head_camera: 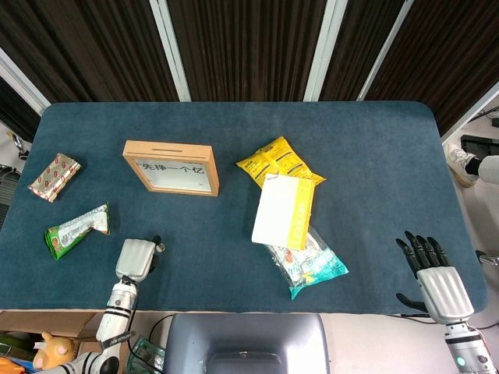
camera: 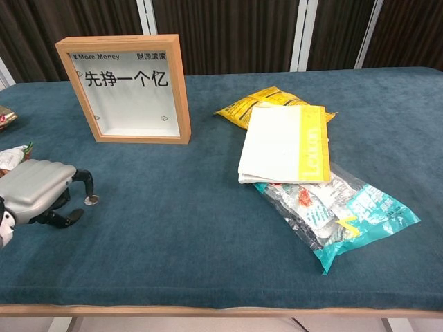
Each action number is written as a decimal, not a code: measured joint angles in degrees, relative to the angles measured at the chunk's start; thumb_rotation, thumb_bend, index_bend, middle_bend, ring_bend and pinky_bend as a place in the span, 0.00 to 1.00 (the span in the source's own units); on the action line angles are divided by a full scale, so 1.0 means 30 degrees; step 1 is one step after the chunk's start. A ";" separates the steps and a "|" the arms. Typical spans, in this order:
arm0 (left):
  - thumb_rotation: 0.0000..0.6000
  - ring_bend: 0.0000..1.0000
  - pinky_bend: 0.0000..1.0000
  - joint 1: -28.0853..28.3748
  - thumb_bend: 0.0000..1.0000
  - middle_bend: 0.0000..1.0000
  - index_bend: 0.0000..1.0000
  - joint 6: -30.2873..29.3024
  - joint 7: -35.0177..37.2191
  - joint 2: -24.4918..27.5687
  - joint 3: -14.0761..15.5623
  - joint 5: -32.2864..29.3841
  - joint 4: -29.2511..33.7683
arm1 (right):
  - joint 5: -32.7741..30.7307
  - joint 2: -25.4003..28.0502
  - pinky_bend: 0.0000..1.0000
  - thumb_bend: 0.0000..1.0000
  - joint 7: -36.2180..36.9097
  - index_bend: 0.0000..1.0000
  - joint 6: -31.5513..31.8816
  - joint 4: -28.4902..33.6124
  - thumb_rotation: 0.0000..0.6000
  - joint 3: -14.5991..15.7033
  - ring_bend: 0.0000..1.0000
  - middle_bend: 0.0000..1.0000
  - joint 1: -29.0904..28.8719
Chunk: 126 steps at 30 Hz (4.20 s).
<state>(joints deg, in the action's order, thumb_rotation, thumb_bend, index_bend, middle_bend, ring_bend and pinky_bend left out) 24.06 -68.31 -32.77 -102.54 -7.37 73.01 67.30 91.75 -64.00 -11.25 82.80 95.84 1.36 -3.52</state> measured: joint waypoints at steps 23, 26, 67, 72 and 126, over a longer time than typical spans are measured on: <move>1.00 1.00 1.00 0.0300 0.33 1.00 0.44 -0.0262 -0.0624 -0.0392 0.0204 -0.0023 -0.0633 | 0.0032 0.0035 0.00 0.17 0.0066 0.00 0.0029 0.0012 1.00 0.0015 0.00 0.00 0.0001; 1.00 1.00 1.00 0.0349 0.33 1.00 0.43 -0.0232 -0.0690 -0.0428 0.0175 -0.0078 -0.0645 | 0.0046 0.0047 0.00 0.17 0.0093 0.00 0.0038 0.0012 1.00 0.0025 0.00 0.00 0.0006; 1.00 1.00 1.00 0.0466 0.57 1.00 0.60 -0.0512 -0.0611 -0.0591 0.0162 -0.0170 -0.0681 | -0.0004 0.0088 0.00 0.17 -0.0086 0.00 -0.0161 0.0093 1.00 0.0076 0.00 0.00 -0.0051; 1.00 1.00 1.00 0.0457 0.70 1.00 0.64 -0.0575 0.0411 -0.0179 0.0174 0.0152 0.0111 | 0.0017 0.0089 0.00 0.17 -0.0081 0.00 -0.0159 0.0108 1.00 0.0091 0.00 0.00 -0.0051; 1.00 1.00 1.00 1.2215 0.65 1.00 0.65 0.5430 -0.1924 0.7974 -0.6031 -1.4930 0.3523 | -0.1799 0.1071 0.00 0.17 0.2117 0.00 -0.1159 -0.0043 1.00 -0.0570 0.00 0.00 -0.0540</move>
<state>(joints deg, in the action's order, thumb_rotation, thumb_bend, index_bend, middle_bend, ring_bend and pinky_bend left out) 60.70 -52.02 -38.55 -78.62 -25.46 28.22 77.87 86.35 -60.79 -4.90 79.32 95.71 -0.35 -5.14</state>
